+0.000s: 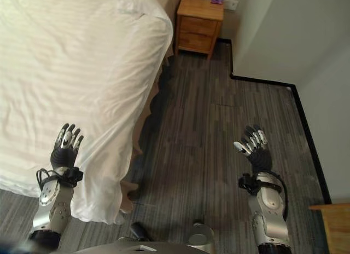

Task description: Making the bed.

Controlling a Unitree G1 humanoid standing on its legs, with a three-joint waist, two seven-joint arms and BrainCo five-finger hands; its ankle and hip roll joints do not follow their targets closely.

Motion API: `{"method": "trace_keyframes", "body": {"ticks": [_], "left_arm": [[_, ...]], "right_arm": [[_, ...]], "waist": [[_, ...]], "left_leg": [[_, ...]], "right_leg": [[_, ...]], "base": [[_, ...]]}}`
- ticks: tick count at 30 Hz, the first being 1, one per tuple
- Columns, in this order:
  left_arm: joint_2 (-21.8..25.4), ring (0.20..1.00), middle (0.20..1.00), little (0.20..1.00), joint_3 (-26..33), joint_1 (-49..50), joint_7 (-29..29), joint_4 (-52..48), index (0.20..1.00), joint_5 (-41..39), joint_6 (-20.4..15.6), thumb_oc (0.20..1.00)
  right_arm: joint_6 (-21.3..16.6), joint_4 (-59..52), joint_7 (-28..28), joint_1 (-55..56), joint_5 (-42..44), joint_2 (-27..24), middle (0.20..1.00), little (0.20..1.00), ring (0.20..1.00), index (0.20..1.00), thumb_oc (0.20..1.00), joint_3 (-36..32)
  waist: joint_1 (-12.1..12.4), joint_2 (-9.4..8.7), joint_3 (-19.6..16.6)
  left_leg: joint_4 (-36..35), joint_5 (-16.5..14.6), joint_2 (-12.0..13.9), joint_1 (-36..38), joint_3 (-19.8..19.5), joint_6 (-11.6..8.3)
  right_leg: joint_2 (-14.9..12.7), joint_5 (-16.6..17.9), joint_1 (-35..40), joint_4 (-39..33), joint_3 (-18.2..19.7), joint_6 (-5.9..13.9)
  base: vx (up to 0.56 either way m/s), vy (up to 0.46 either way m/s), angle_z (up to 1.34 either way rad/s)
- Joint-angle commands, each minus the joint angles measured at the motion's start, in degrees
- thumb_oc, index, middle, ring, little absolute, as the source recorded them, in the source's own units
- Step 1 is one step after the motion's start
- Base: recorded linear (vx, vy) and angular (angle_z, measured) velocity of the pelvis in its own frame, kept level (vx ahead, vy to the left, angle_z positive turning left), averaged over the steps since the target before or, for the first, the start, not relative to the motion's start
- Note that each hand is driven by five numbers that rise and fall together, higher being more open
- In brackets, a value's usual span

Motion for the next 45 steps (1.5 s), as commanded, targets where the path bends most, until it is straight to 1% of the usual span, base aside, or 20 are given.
{"method": "trace_keyframes", "body": {"ticks": [1,2,4,5,7,8,9,10,12,14,15,16,18,20,23,24,29,30,36,45], "left_arm": [[1.01,1.000,1.000,1.000,3.93,-3.64,-0.12,-2.58,1.000,-1.09,-2.87,1.000],[0.02,1.000,1.000,1.000,4.20,-3.69,0.27,-2.64,1.000,-1.86,-3.12,1.000],[-0.60,1.000,1.000,1.000,4.09,-3.05,0.06,-3.15,1.000,-1.85,-3.09,1.000],[-1.09,1.000,1.000,1.000,4.00,-2.34,-0.22,-2.93,1.000,-1.62,-2.97,1.000],[-2.09,1.000,1.000,1.000,3.95,-0.92,-1.18,-3.14,1.000,-1.36,-3.15,1.000],[-2.75,1.000,1.000,1.000,4.60,-0.06,-1.29,-3.64,1.000,-2.31,-3.38,1.000],[-3.57,1.000,1.000,1.000,5.71,0.73,-1.10,-3.70,1.000,-2.53,-3.73,1.000],[-3.55,1.000,1.000,1.000,5.74,0.76,-1.12,-3.70,1.000,-2.55,-3.73,1.000],[-3.45,1.000,1.000,1.000,6.82,1.22,-1.39,-4.98,1.000,-2.02,-3.91,1.000],[-2.58,1.000,1.000,1.000,7.13,0.60,-0.96,-6.53,1.000,-1.17,-3.90,1.000],[-1.90,1.000,1.000,1.000,6.88,0.36,-0.50,-6.96,1.000,-0.08,-4.14,1.000],[-1.91,1.000,1.000,1.000,6.84,0.36,-0.46,-6.96,1.000,-0.03,-4.15,1.000],[-0.84,1.000,1.000,1.000,6.19,-1.80,0.48,-7.52,1.000,0.64,-4.28,1.000],[-0.47,1.000,1.000,1.000,5.24,-3.60,0.98,-8.37,1.000,1.18,-4.60,1.000],[-0.15,1.000,1.000,1.000,4.56,-3.59,1.10,-8.29,1.000,2.06,-4.24,1.000],[0.09,1.000,1.000,1.000,4.12,-3.01,1.32,-8.53,1.000,3.37,-3.95,1.000],[0.01,1.000,1.000,1.000,2.77,-3.01,2.70,-7.73,1.000,6.14,-2.82,1.000],[0.74,1.000,1.000,1.000,1.24,-2.93,3.87,-8.34,1.000,9.41,-1.86,1.000],[2.94,1.000,1.000,1.000,-2.73,-5.34,4.41,-11.36,1.000,13.21,0.62,1.000],[4.16,1.000,1.000,1.000,-2.73,-6.26,6.92,-14.27,1.000,16.62,0.75,1.000]], "right_arm": [[-3.05,-0.35,-0.10,-2.35,1.15,-0.80,1.000,1.000,1.000,1.000,1.000,-4.00],[-2.80,-1.59,0.28,-1.35,-0.57,-3.01,1.000,1.000,1.000,1.000,1.000,-4.68],[-2.64,-2.32,0.70,-0.46,-0.95,-4.07,1.000,1.000,1.000,1.000,1.000,-5.09],[-2.74,-2.00,0.92,-0.31,-1.30,-5.25,1.000,1.000,1.000,1.000,1.000,-5.40],[-2.75,-0.32,0.89,-1.69,-2.29,-7.23,1.000,1.000,1.000,1.000,1.000,-4.61],[-2.56,0.50,0.97,-2.64,-1.15,-7.11,1.000,1.000,1.000,1.000,1.000,-3.66],[-2.40,1.21,2.07,-2.85,1.07,-6.00,1.000,1.000,1.000,1.000,1.000,-2.89],[-2.40,1.22,2.10,-2.84,1.10,-5.99,1.000,1.000,1.000,1.000,1.000,-2.88],[-1.87,0.92,3.00,-1.97,0.01,-5.90,1.000,1.000,1.000,1.000,1.000,-2.97],[-1.47,-0.28,2.27,-1.38,-2.03,-5.55,1.000,1.000,1.000,1.000,1.000,-3.60],[-1.64,-1.05,2.32,-1.15,-2.62,-5.62,1.000,1.000,1.000,1.000,1.000,-3.58],[-1.59,-1.13,2.30,-1.09,-2.65,-5.60,1.000,1.000,1.000,1.000,1.000,-3.60],[-1.52,-2.23,1.53,-0.60,-3.59,-4.75,1.000,1.000,1.000,1.000,1.000,-4.02],[-1.44,-2.14,0.71,-0.32,-4.37,-3.93,1.000,1.000,1.000,1.000,1.000,-4.07],[-1.22,-1.90,0.19,-0.10,-4.53,-3.38,1.000,1.000,1.000,1.000,1.000,-3.79],[-1.21,-2.13,0.97,0.33,-1.67,-1.95,1.000,1.000,1.000,1.000,1.000,-3.39],[-0.42,-3.19,1.03,0.02,-3.59,-1.78,1.000,1.000,1.000,1.000,1.000,-2.17],[-0.20,-3.48,0.45,-0.83,-3.89,-1.66,1.000,1.000,1.000,1.000,1.000,-1.62],[1.19,-3.69,-0.24,-3.39,-4.14,-1.94,1.000,1.000,1.000,1.000,1.000,1.48],[3.39,-4.45,1.81,-7.51,-7.86,-3.74,1.000,1.000,1.000,1.000,1.000,7.80]], "waist": [[-0.93,-0.12,-0.80],[-1.33,-0.56,-0.37],[-1.73,-0.68,0.03],[-1.47,-0.94,0.65],[1.09,-1.46,2.62],[2.16,-1.89,2.88],[3.30,-2.40,2.80],[3.36,-2.41,2.77],[4.22,-2.51,2.42],[3.75,-2.11,1.68],[3.36,-1.74,1.58],[3.51,-1.73,1.59],[2.34,-1.12,1.45],[0.90,-0.48,0.22],[0.47,-0.23,0.08],[0.18,-0.03,-0.28],[0.40,-0.13,-0.90],[0.52,-0.24,-1.00],[0.89,-0.56,-1.07],[3.24,-1.03,-1.85]], "left_leg": [[-5.77,3.67,-3.72,-0.48,-8.15,-3.70],[-5.15,9.11,-0.43,-1.09,-7.37,-7.10],[-4.69,10.50,0.72,-0.98,-7.28,-8.25],[-2.80,11.26,1.27,-1.61,-9.71,-8.78],[5.72,9.07,-1.27,-4.31,-24.40,-7.07],[7.70,6.77,-3.76,-5.10,-30.73,-4.91],[9.88,3.92,-6.32,-6.20,-37.03,-3.15],[10.00,3.80,-6.30,-6.24,-36.94,-3.11],[10.21,2.01,-8.99,-6.70,-40.15,-2.17],[6.28,0.85,-11.18,-6.08,-40.99,-1.57],[5.35,0.34,-11.46,-5.56,-40.29,-0.97],[5.14,0.39,-11.45,-5.41,-40.16,-0.94],[4.63,1.40,-11.20,-5.10,-38.97,-1.53],[-0.58,0.07,-11.47,-1.85,-38.46,-0.56],[-1.34,-0.32,-11.70,-0.57,-38.32,-0.06],[-2.06,-0.61,-11.86,0.35,-38.14,0.32],[-3.17,-1.05,-12.06,1.91,-37.89,0.94],[-3.32,-1.34,-12.12,2.17,-37.85,1.24],[-2.40,-2.26,-12.45,2.16,-38.18,1.78],[-4.15,-1.51,-13.25,2.24,-40.47,1.92]], "right_leg": [[4.45,-2.17,2.64,-3.00,4.45,-0.82],[7.03,-3.65,3.08,-3.80,4.67,-2.72],[8.29,-4.11,4.10,-4.91,4.85,-3.69],[9.01,-4.66,4.61,-5.50,5.55,-4.28],[9.38,-4.97,4.70,-5.39,9.18,-4.80],[9.44,-4.61,4.01,-5.19,10.96,-4.93],[10.13,-3.84,3.59,-5.11,14.55,-5.11],[10.13,-3.82,3.59,-5.13,14.64,-5.09],[11.13,-3.19,3.46,-5.25,16.93,-5.13],[12.04,-2.45,2.98,-5.48,18.22,-4.84],[12.39,-2.38,2.52,-5.14,18.48,-4.62],[12.39,-2.42,2.48,-5.03,18.61,-4.60],[12.67,-2.34,2.22,-5.15,18.72,-4.69],[12.87,-2.49,2.35,-5.31,18.78,-4.25],[12.72,-2.72,2.87,-4.98,18.86,-4.01],[12.60,-2.85,3.22,-4.79,19.15,-3.90],[12.44,-2.95,3.95,-4.77,19.62,-3.63],[12.32,-2.89,4.19,-4.90,19.74,-3.42],[11.96,-2.97,4.50,-4.53,19.93,-3.06],[11.31,-3.21,4.75,-4.70,18.11,-2.55]], "base": [[-0.21,-0.911,-0.30],[-0.15,-0.743,0.19],[-0.12,-0.548,0.34],[-0.13,-0.473,-0.06],[-0.13,-0.338,-0.47],[-0.11,-0.324,-1.05],[-0.06,-0.208,-1.82],[-0.02,-0.205,-2.16],[-0.01,-0.129,-1.18],[-0.02,-0.072,-0.23],[-0.02,-0.021,-0.26],[-0.01,0.009,-0.10],[-0.03,0.027,-0.15],[0.03,0.115,-0.05],[0.05,0.104,0.02],[0.04,0.074,0.00],[0.07,0.089,-0.11],[0.08,0.082,0.00],[0.08,0.072,-0.01],[0.05,0.043,0.07]]}}
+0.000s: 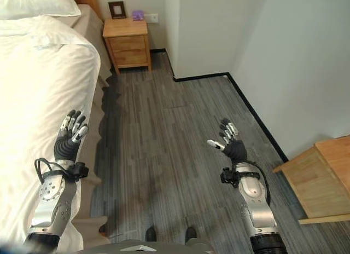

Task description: Making the bed.

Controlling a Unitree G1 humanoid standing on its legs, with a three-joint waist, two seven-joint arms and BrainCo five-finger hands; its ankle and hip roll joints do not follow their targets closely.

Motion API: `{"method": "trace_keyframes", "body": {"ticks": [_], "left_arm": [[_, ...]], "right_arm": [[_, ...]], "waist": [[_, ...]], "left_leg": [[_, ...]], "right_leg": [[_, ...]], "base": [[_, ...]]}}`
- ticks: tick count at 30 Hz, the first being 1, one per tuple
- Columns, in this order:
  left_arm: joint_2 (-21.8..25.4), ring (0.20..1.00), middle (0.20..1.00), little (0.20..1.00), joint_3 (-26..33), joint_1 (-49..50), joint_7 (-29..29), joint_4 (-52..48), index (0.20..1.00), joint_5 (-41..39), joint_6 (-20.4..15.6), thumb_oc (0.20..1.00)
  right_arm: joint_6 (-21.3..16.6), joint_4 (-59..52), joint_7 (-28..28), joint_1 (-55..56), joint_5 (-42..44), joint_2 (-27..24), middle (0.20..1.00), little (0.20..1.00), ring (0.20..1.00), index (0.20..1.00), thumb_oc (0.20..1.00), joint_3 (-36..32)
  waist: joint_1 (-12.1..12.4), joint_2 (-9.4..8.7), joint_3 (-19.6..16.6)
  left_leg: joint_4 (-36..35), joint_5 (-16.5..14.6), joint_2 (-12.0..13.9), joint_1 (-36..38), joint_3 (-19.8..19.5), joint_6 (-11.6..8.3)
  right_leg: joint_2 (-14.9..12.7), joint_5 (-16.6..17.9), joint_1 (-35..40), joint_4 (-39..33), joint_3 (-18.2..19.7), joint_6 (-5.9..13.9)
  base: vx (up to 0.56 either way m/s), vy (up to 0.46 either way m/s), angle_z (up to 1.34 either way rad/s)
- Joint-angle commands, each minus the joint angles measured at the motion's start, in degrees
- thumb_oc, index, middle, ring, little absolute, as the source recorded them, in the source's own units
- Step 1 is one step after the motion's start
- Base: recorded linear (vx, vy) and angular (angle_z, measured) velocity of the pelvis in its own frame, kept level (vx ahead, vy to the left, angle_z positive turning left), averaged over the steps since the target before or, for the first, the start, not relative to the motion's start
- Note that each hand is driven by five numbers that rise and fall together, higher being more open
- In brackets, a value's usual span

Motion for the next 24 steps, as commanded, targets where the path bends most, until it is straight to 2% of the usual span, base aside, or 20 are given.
{"method": "trace_keyframes", "body": {"ticks": [1,4,6,9,12,14,16,17,18,21,22,24], "left_arm": [[2.64,1.000,1.000,1.000,1.53,-0.99,1.39,-0.63,1.000,1.65,-2.03,1.000],[2.64,1.000,1.000,1.000,2.67,0.26,1.67,-1.08,1.000,2.75,-2.16,1.000],[2.92,1.000,1.000,1.000,3.21,0.10,2.00,-0.60,1.000,2.25,-2.25,1.000],[4.56,1.000,1.000,1.000,2.60,-1.95,2.75,0.35,1.000,1.88,-2.62,1.000],[4.09,1.000,1.000,1.000,2.80,-1.85,3.16,0.77,1.000,1.27,-2.77,1.000],[3.32,1.000,1.000,1.000,3.58,-1.35,2.91,0.54,1.000,0.55,-2.65,1.000],[2.73,1.000,1.000,1.000,3.82,-1.50,2.98,0.52,1.000,0.07,-2.68,1.000],[2.71,1.000,1.000,1.000,3.78,-1.53,2.99,0.51,1.000,0.08,-2.68,1.000],[1.88,1.000,1.000,1.000,3.43,-2.24,2.97,0.81,1.000,-0.72,-2.86,1.000],[1.36,1.000,1.000,1.000,1.53,-3.27,1.75,1.56,1.000,-0.78,-2.29,1.000],[1.29,1.000,1.000,1.000,1.53,-2.67,0.84,1.45,1.000,-0.90,-2.22,1.000],[1.36,1.000,1.000,1.000,1.50,-2.45,0.54,1.52,1.000,-0.78,-2.12,1.000]], "right_arm": [[-1.58,-1.20,1.06,-3.49,-0.38,0.02,1.000,1.000,1.000,1.000,1.000,-0.63],[-1.76,-0.96,0.96,-4.16,-1.18,0.65,1.000,1.000,1.000,1.000,1.000,0.04],[-2.05,-0.67,0.66,-4.92,-0.06,1.36,1.000,1.000,1.000,1.000,1.000,0.51],[-2.77,-0.59,-0.22,-5.59,1.80,1.68,1.000,1.000,1.000,1.000,1.000,0.39],[-2.84,-0.75,-0.10,-5.60,2.27,1.72,1.000,1.000,1.000,1.000,1.000,0.82],[-2.93,-0.65,0.19,-5.16,2.72,1.26,1.000,1.000,1.000,1.000,1.000,0.47],[-3.00,-1.17,0.13,-3.88,2.45,0.17,1.000,1.000,1.000,1.000,1.000,-0.61],[-2.97,-1.22,0.14,-3.85,2.45,0.14,1.000,1.000,1.000,1.000,1.000,-0.66],[-3.09,-2.24,0.16,-1.80,2.09,-1.74,1.000,1.000,1.000,1.000,1.000,-3.32],[-3.11,-2.07,-1.30,0.12,1.30,-3.07,1.000,1.000,1.000,1.000,1.000,-7.12],[-2.92,-2.07,-1.27,0.85,1.16,-2.90,1.000,1.000,1.000,1.000,1.000,-7.62],[-2.93,-2.17,-1.43,1.87,1.10,-2.33,1.000,1.000,1.000,1.000,1.000,-8.71]], "waist": [[2.16,-1.70,-2.97],[3.44,-1.76,-3.09],[4.51,-1.87,-2.12],[4.12,-2.06,-0.85],[4.57,-1.92,-1.03],[4.88,-2.56,-1.39],[4.54,-3.27,-0.24],[4.32,-3.25,-0.23],[3.20,-3.93,0.85],[0.40,-4.50,1.38],[0.49,-4.06,0.79],[-0.11,-3.77,0.09]], "left_leg": [[1.84,-2.94,-2.64,1.18,-0.78,0.64],[2.57,-2.83,-3.00,1.14,-2.56,0.50],[5.26,-2.60,-2.83,-0.10,-3.27,0.12],[7.03,-2.24,-3.11,-2.64,-7.82,0.18],[5.66,-1.24,-2.78,-2.92,-9.12,-0.09],[4.83,0.68,-2.44,-3.75,-9.18,-1.85],[6.52,2.95,-2.05,-5.57,-9.60,-3.76],[6.76,2.93,-2.10,-5.77,-9.86,-3.81],[9.29,3.43,-1.75,-7.35,-8.85,-4.46],[14.53,1.05,0.48,-8.32,-0.34,-3.26],[14.25,-1.37,0.48,-7.41,0.29,-2.67],[12.21,-1.54,0.60,-6.43,1.14,-2.57]], "right_leg": [[0.93,-4.37,1.94,2.64,-0.99,3.13],[0.42,-4.63,2.03,4.11,-3.14,3.38],[0.48,-5.25,1.42,6.59,-3.04,3.09],[1.64,-6.70,-1.69,12.21,2.04,2.60],[0.83,-6.75,-0.57,9.72,0.48,2.17],[1.53,-6.27,1.00,5.02,-0.12,1.63],[2.09,-5.60,1.45,3.90,-1.31,0.79],[2.09,-5.56,1.48,3.82,-1.57,0.76],[2.08,-5.25,1.58,4.07,-2.83,0.25],[1.51,-5.16,1.32,4.64,-4.91,-0.28],[1.86,-5.55,1.16,4.85,-4.24,-0.28],[2.10,-5.39,1.35,4.41,-4.06,-0.26]], "base": [[0.01,0.028,0.28],[-0.03,0.018,0.50],[-0.09,-0.034,0.29],[-0.15,-0.086,0.45],[-0.16,-0.154,0.91],[-0.16,-0.248,0.19],[-0.16,-0.215,0.27],[-0.21,-0.228,0.48],[-0.20,-0.173,0.70],[-0.15,-0.094,0.67],[-0.01,0.029,0.29],[0.02,0.042,-0.06]]}}
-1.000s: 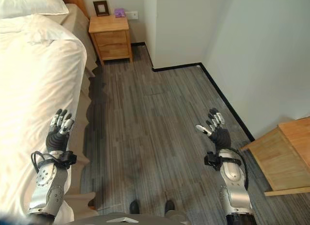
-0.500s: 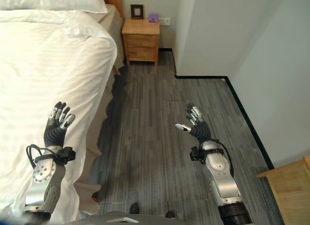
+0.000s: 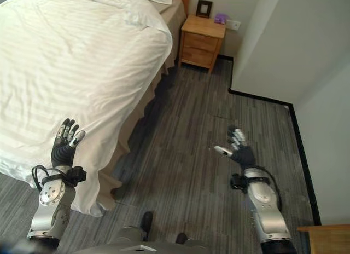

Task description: Making the bed.

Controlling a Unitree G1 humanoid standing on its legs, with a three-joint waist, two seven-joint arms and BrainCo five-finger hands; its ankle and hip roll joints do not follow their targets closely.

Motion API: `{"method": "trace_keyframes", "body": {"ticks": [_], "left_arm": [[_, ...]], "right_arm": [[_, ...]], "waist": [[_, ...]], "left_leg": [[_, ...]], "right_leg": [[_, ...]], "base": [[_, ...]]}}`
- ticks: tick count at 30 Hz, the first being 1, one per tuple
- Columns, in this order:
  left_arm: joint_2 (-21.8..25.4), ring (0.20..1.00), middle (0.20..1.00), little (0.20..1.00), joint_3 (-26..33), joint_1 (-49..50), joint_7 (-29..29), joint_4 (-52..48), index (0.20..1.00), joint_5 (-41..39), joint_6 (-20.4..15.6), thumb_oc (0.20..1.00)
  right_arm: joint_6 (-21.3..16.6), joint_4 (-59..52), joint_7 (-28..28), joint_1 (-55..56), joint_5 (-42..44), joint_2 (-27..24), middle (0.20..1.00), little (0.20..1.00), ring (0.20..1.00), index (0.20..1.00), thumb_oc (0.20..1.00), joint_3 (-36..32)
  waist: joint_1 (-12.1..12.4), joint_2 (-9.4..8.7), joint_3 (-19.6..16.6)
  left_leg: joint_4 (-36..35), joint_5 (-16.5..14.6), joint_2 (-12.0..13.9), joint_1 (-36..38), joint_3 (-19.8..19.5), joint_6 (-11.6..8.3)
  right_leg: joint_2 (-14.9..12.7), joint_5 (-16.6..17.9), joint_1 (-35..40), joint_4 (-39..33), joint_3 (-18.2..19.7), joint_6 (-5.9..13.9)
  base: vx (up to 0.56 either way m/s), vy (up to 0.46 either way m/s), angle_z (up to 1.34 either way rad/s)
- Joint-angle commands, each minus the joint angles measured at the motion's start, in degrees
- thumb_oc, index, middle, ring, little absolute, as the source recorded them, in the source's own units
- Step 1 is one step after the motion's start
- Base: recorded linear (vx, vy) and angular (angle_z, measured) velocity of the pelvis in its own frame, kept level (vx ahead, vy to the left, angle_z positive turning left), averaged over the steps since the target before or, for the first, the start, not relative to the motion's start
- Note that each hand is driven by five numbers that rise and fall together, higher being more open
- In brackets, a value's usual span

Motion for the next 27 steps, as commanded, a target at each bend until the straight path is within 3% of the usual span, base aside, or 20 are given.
{"method": "trace_keyframes", "body": {"ticks": [1,10,11,14,15,17,19,20,21,22,23,26,27], "left_arm": [[1.36,1.000,1.000,1.000,1.10,-3.85,-1.96,-1.54,1.000,0.07,-2.72,1.000],[3.39,1.000,1.000,1.000,2.00,-3.08,-2.39,-2.96,1.000,0.55,-2.56,1.000],[3.96,1.000,1.000,1.000,1.61,-4.38,-2.25,-3.28,1.000,0.85,-2.49,1.000],[4.13,1.000,1.000,1.000,1.45,-4.93,-2.21,-3.15,1.000,0.95,-2.60,1.000],[4.69,1.000,1.000,1.000,0.21,-6.79,-1.94,-3.50,1.000,1.07,-2.61,1.000],[5.05,1.000,1.000,1.000,-0.03,-7.11,-1.91,-3.77,1.000,1.43,-2.80,1.000],[5.24,1.000,1.000,1.000,0.57,-6.77,-2.33,-4.36,1.000,1.29,-3.10,1.000],[5.40,1.000,1.000,1.000,1.60,-6.63,-2.69,-5.24,1.000,0.60,-3.59,1.000],[5.39,1.000,1.000,1.000,1.61,-6.62,-2.70,-5.25,1.000,0.59,-3.58,1.000],[5.53,1.000,1.000,1.000,1.76,-7.16,-2.60,-5.04,1.000,0.47,-3.91,1.000],[5.70,1.000,1.000,1.000,1.63,-7.49,-2.28,-4.47,1.000,0.36,-4.06,1.000],[5.83,1.000,1.000,1.000,1.30,-8.09,-2.08,-3.30,1.000,1.69,-3.60,1.000],[5.47,1.000,1.000,1.000,1.09,-7.49,-2.34,-3.30,1.000,1.98,-3.64,1.000]], "right_arm": [[-3.76,-3.56,-0.96,-1.42,0.13,-0.22,1.000,1.000,1.000,1.000,1.000,-1.40],[-3.99,-2.96,-1.60,-2.76,0.39,2.48,1.000,1.000,1.000,1.000,1.000,0.18],[-4.27,-3.64,-1.39,-3.97,-0.18,2.76,1.000,1.000,1.000,1.000,1.000,1.03],[-4.23,-3.66,-1.25,-4.48,-0.49,2.79,1.000,1.000,1.000,1.000,1.000,1.39],[-4.49,-3.88,-1.39,-5.42,-2.30,2.97,1.000,1.000,1.000,1.000,1.000,2.49],[-4.50,-4.06,-1.51,-5.66,-2.95,2.82,1.000,1.000,1.000,1.000,1.000,2.49],[-4.39,-4.60,-0.94,-5.03,-2.81,2.84,1.000,1.000,1.000,1.000,1.000,2.06],[-4.72,-4.71,-1.07,-4.24,-2.09,2.42,1.000,1.000,1.000,1.000,1.000,0.90],[-4.72,-4.73,-1.07,-4.23,-2.08,2.41,1.000,1.000,1.000,1.000,1.000,0.90],[-4.95,-4.64,-1.35,-4.05,-2.04,2.17,1.000,1.000,1.000,1.000,1.000,0.50],[-4.85,-4.84,-1.87,-3.82,-2.53,2.08,1.000,1.000,1.000,1.000,1.000,0.59],[-4.64,-5.42,-2.01,-3.93,-2.24,2.21,1.000,1.000,1.000,1.000,1.000,0.73],[-5.08,-4.87,-1.33,-4.71,-1.61,1.59,1.000,1.000,1.000,1.000,1.000,1.89]], "waist": [[-2.97,0.56,-2.91],[-3.30,2.40,-4.30],[-3.67,3.36,-3.35],[-3.46,3.62,-2.76],[-4.37,4.17,0.09],[-4.45,4.18,0.83],[-4.75,4.90,0.75],[-5.01,5.54,0.66],[-4.87,5.65,0.63],[-4.96,5.65,0.60],[-4.86,5.54,0.45],[-4.71,5.48,-0.52],[-5.38,5.43,-0.97]], "left_leg": [[1.29,-1.26,-2.03,3.45,2.46,1.97],[-4.18,-3.06,-3.41,8.24,4.25,4.59],[-4.70,-3.97,-3.37,8.78,4.93,5.70],[-4.90,-4.19,-3.36,8.93,5.69,6.18],[-5.91,-5.18,-4.08,11.14,7.48,8.12],[-6.76,-5.20,-4.38,12.04,8.08,8.26],[-8.47,-5.20,-3.77,13.50,9.49,7.47],[-9.22,-5.52,-2.69,14.53,10.42,6.16],[-9.22,-5.48,-2.53,14.51,10.57,6.11],[-9.22,-5.82,-2.09,14.99,11.17,5.46],[-9.23,-6.37,-1.80,15.54,11.65,4.82],[-8.71,-5.92,-0.17,18.04,12.93,3.01],[-1.85,-1.46,2.92,17.87,12.78,0.89]], "right_leg": [[2.14,1.80,4.02,-6.40,0.77,5.57],[1.22,1.71,3.86,-5.74,4.13,7.23],[0.67,0.67,0.60,0.90,4.81,8.25],[0.28,0.34,-2.73,6.56,5.51,9.08],[-2.27,4.89,-11.30,24.99,5.53,12.27],[-3.00,5.20,-14.28,28.11,5.23,12.48],[-2.77,3.56,-15.51,22.30,4.38,12.23],[-1.08,4.11,-15.13,10.51,4.72,11.58],[-0.82,4.57,-14.86,9.77,4.75,11.48],[0.24,6.54,-14.50,1.09,6.11,11.53],[0.33,7.84,-14.44,-2.30,6.44,11.84],[-0.38,9.37,-13.57,-4.68,3.19,12.17],[1.26,7.34,-12.03,-1.08,2.78,9.70]], "base": [[0.03,0.075,-0.17],[0.09,0.127,-0.22],[0.10,0.184,-0.26],[0.05,0.129,-0.33],[0.09,0.153,-0.42],[0.15,0.095,-0.51],[0.31,-0.041,-0.50],[0.31,-0.107,-0.59],[0.36,-0.179,-0.62],[0.23,-0.130,-0.23],[0.41,-0.208,-0.14],[0.60,-0.320,-0.09],[0.63,-0.398,-0.08]]}}
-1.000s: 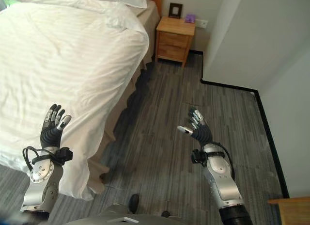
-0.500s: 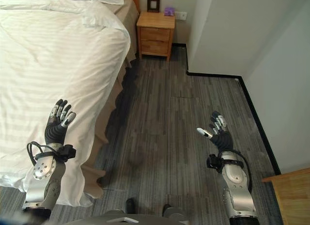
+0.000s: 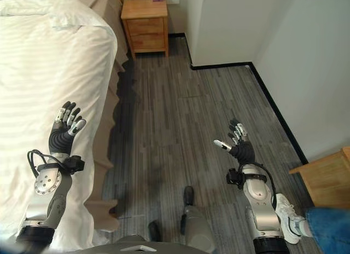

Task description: Making the bed.

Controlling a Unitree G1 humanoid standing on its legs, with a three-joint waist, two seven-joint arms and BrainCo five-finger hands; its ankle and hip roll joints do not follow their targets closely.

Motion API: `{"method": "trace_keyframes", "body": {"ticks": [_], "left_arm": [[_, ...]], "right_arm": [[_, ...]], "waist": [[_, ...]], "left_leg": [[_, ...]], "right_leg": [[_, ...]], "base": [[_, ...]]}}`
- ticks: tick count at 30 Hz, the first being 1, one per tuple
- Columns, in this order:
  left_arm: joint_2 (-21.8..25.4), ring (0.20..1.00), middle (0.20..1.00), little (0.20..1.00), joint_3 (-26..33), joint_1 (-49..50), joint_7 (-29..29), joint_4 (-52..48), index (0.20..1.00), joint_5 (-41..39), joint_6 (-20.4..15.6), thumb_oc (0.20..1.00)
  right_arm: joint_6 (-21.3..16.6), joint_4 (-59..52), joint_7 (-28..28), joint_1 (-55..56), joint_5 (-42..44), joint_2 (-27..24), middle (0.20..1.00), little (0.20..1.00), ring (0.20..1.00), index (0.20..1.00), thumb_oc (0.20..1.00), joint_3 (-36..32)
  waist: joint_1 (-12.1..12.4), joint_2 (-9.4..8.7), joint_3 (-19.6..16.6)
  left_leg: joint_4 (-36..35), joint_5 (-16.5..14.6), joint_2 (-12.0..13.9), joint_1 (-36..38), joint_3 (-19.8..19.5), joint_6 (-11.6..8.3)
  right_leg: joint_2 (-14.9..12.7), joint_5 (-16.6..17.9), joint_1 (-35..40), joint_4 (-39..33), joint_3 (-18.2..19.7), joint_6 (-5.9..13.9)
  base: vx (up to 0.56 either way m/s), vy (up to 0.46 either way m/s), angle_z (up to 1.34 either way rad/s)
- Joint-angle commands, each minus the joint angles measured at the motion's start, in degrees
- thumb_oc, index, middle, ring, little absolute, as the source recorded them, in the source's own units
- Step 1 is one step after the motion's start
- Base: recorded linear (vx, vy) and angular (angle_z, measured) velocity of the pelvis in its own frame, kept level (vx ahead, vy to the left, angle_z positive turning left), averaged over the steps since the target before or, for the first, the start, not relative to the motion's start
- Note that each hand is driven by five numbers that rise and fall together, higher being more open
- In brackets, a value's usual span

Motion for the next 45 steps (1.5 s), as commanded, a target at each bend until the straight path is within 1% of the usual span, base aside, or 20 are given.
{"method": "trace_keyframes", "body": {"ticks": [1,2,3,7,8,10,11,13,16,18,20,21,22,23,25,29,30,32,41,45], "left_arm": [[2.21,1.000,1.000,1.000,0.80,-3.15,-0.52,-1.77,1.000,1.79,-3.55,1.000],[1.80,1.000,1.000,1.000,0.46,-3.21,-0.58,-1.41,1.000,0.90,-3.65,1.000],[0.98,1.000,1.000,1.000,0.51,-2.60,-0.89,-0.94,1.000,-0.26,-3.28,1.000],[0.37,1.000,1.000,1.000,0.05,-1.10,-1.53,-0.94,1.000,-2.04,-3.02,1.000],[-0.91,1.000,1.000,1.000,-0.37,-1.45,-1.45,-0.20,1.000,-3.41,-2.98,1.000],[-1.26,1.000,1.000,1.000,-0.39,-1.36,-1.80,-0.03,1.000,-4.56,-3.05,1.000],[-1.64,1.000,1.000,1.000,-0.70,-1.20,-1.75,0.32,1.000,-4.36,-3.16,1.000],[-1.72,1.000,1.000,1.000,-1.04,-0.95,-1.71,0.60,1.000,-4.04,-3.09,1.000],[-1.87,1.000,1.000,1.000,-0.95,-0.04,-1.16,0.72,1.000,-2.37,-2.90,1.000],[-1.43,1.000,1.000,1.000,-1.09,-0.68,-1.50,0.45,1.000,-0.85,-2.52,1.000],[-0.53,1.000,1.000,1.000,-1.16,-0.94,-2.48,0.12,1.000,-1.04,-2.48,1.000],[0.04,1.000,1.000,1.000,-1.58,-0.69,-2.87,-0.28,1.000,-0.31,-2.09,1.000],[0.04,1.000,1.000,1.000,-1.63,-0.68,-2.89,-0.28,1.000,-0.31,-2.08,1.000],[1.15,1.000,1.000,1.000,-4.43,-3.23,-3.61,-1.77,1.000,-0.45,-2.41,1.000],[1.36,1.000,1.000,1.000,-6.09,-4.94,-3.32,-1.37,1.000,0.40,-2.74,1.000],[1.80,1.000,1.000,1.000,-10.49,-9.10,-5.23,-1.47,1.000,-0.79,-2.79,1.000],[1.27,1.000,1.000,1.000,-13.96,-11.53,-6.47,-0.85,1.000,-1.51,-2.32,1.000],[1.65,1.000,1.000,1.000,-17.90,-15.18,-7.05,-0.22,1.000,-0.40,-2.38,1.000],[-0.96,1.000,1.000,1.000,-22.22,-17.94,-11.16,-0.58,1.000,-7.26,-1.08,1.000],[-2.21,1.000,1.000,1.000,-26.91,-23.32,-11.07,3.07,1.000,-6.29,-0.82,1.000]], "right_arm": [[-4.24,-2.55,0.29,-2.78,1.00,-1.68,1.000,1.000,1.000,1.000,1.000,-0.05],[-4.08,-2.47,0.36,-3.31,1.37,-2.10,1.000,1.000,1.000,1.000,1.000,0.60],[-4.35,-2.89,0.44,-4.20,2.83,-2.66,1.000,1.000,1.000,1.000,1.000,1.77],[-4.59,-2.92,0.90,-4.14,4.02,-4.20,1.000,1.000,1.000,1.000,1.000,2.57],[-4.09,-2.51,0.17,-4.77,3.18,-5.13,1.000,1.000,1.000,1.000,1.000,2.38],[-4.04,-2.48,0.00,-5.27,3.72,-5.16,1.000,1.000,1.000,1.000,1.000,2.18],[-4.53,-2.28,0.22,-5.63,5.48,-4.59,1.000,1.000,1.000,1.000,1.000,1.47],[-4.59,-1.64,0.03,-5.80,5.41,-4.43,1.000,1.000,1.000,1.000,1.000,1.74],[-4.18,-0.88,0.68,-6.12,5.23,-3.48,1.000,1.000,1.000,1.000,1.000,3.76],[-3.17,-0.61,1.64,-7.23,4.35,-3.20,1.000,1.000,1.000,1.000,1.000,4.85],[-2.68,-0.97,4.14,-9.19,4.50,-1.84,1.000,1.000,1.000,1.000,1.000,8.13],[-2.62,-1.27,4.65,-9.22,3.96,-1.04,1.000,1.000,1.000,1.000,1.000,8.81],[-2.61,-1.25,4.63,-9.19,3.96,-1.04,1.000,1.000,1.000,1.000,1.000,8.78],[-2.76,-0.81,4.75,-11.28,4.56,0.64,1.000,1.000,1.000,1.000,1.000,11.35],[-2.87,-0.54,5.26,-12.07,4.60,1.11,1.000,1.000,1.000,1.000,1.000,12.50],[-2.64,-1.21,5.13,-12.50,5.10,0.21,1.000,1.000,1.000,1.000,1.000,12.55],[-2.90,-2.65,5.11,-10.76,6.68,-0.19,1.000,1.000,1.000,1.000,1.000,11.50],[-3.14,-4.15,4.66,-8.25,6.23,-1.17,1.000,1.000,1.000,1.000,1.000,10.08],[-4.32,-5.77,6.04,-6.57,9.75,-3.23,1.000,1.000,1.000,1.000,1.000,7.03],[-4.72,-6.45,2.70,-7.55,7.68,-4.84,1.000,1.000,1.000,1.000,1.000,4.67]], "waist": [[-1.02,0.90,-1.47],[-1.01,0.77,-1.49],[-0.46,-0.06,-1.32],[2.92,-1.03,1.45],[3.31,-1.38,1.77],[3.71,-1.94,1.62],[4.16,-2.97,0.72],[4.47,-3.59,0.06],[5.12,-3.23,-2.34],[5.81,-3.01,-3.68],[8.18,-3.68,-5.35],[8.63,-4.66,-5.87],[8.86,-4.82,-6.02],[6.76,-4.08,-3.70],[5.86,-3.43,-2.69],[4.06,-1.03,-1.50],[3.01,-1.05,-2.57],[2.15,-2.34,-3.66],[0.86,-3.69,-4.96],[-2.61,-4.04,-4.89]], "left_leg": [[6.38,5.57,5.20,5.76,-2.56,-1.97],[12.43,9.47,7.11,4.20,-2.29,-2.74],[30.99,15.81,11.72,-1.32,-2.41,-2.87],[53.90,16.02,13.98,-13.37,-5.85,-2.65],[52.06,10.85,10.47,-19.27,-7.87,-2.08],[51.09,9.44,9.97,-21.77,-7.70,-2.07],[40.22,8.49,6.66,-23.50,-6.68,-2.54],[35.53,8.92,4.84,-23.33,-6.54,-2.40],[11.11,12.84,-3.08,-20.12,-7.50,-2.81],[7.96,14.10,-4.02,-18.24,-3.73,-2.85],[8.93,11.86,-5.81,-15.16,-6.44,0.27],[8.13,9.90,-7.35,-12.66,-6.46,2.35],[8.34,9.27,-7.63,-12.51,-6.98,2.03],[6.44,4.60,-7.60,-5.99,-6.89,6.54],[5.80,5.17,-7.44,-4.45,-7.44,7.18],[4.95,7.79,-4.82,-2.00,-9.89,5.58],[3.93,8.28,-3.92,-1.44,-12.86,4.32],[2.94,6.58,-3.28,-1.08,-18.30,4.17],[4.34,6.16,-1.53,-2.16,-16.28,2.06],[7.83,4.30,2.55,-2.46,2.70,0.27]], "right_leg": [[2.74,-0.05,5.15,5.00,0.13,1.29],[3.53,-1.81,6.56,5.68,-0.11,-0.26],[5.80,-4.34,10.63,5.31,0.17,-3.48],[9.31,-6.38,17.00,1.92,1.20,-7.77],[9.02,-5.63,20.11,-0.79,1.20,-7.20],[8.56,-5.34,21.24,-1.63,0.89,-6.88],[7.43,-4.95,22.64,-2.35,0.44,-6.04],[6.74,-5.01,23.47,-2.63,0.22,-5.53],[6.63,-5.63,25.47,-2.46,-0.91,-3.67],[7.19,-5.69,27.78,-1.95,-0.83,-2.81],[6.26,-4.42,28.25,3.76,0.07,-1.22],[4.33,0.27,26.32,13.75,-1.15,2.69],[4.09,0.17,26.63,13.52,-0.69,3.06],[-1.20,9.75,13.39,40.93,-1.07,8.50],[-1.96,6.42,8.53,44.04,0.14,7.70],[-0.28,-1.34,7.40,29.42,1.08,2.65],[2.73,-1.49,10.06,14.91,6.86,2.24],[6.65,-1.92,12.43,9.10,20.41,2.57],[5.43,-0.87,18.34,0.36,11.54,0.29],[3.50,-1.74,19.33,-0.62,3.58,-0.02]], "base": [[0.63,-0.457,0.01],[0.68,-0.569,0.09],[0.67,-0.581,0.20],[0.49,-0.457,-0.09],[0.31,-0.191,-0.47],[0.38,-0.153,-0.33],[0.40,-0.134,-0.17],[0.37,-0.043,-0.09],[0.60,0.040,-0.14],[0.63,-0.012,-0.18],[0.64,0.039,-0.28],[0.58,0.085,-0.44],[0.66,0.191,-0.40],[0.42,0.152,-0.29],[0.31,0.100,0.27],[0.27,-0.066,0.68],[0.33,-0.219,0.82],[0.38,-0.344,1.28],[0.15,-0.250,0.53],[-0.05,-0.027,1.46]]}}
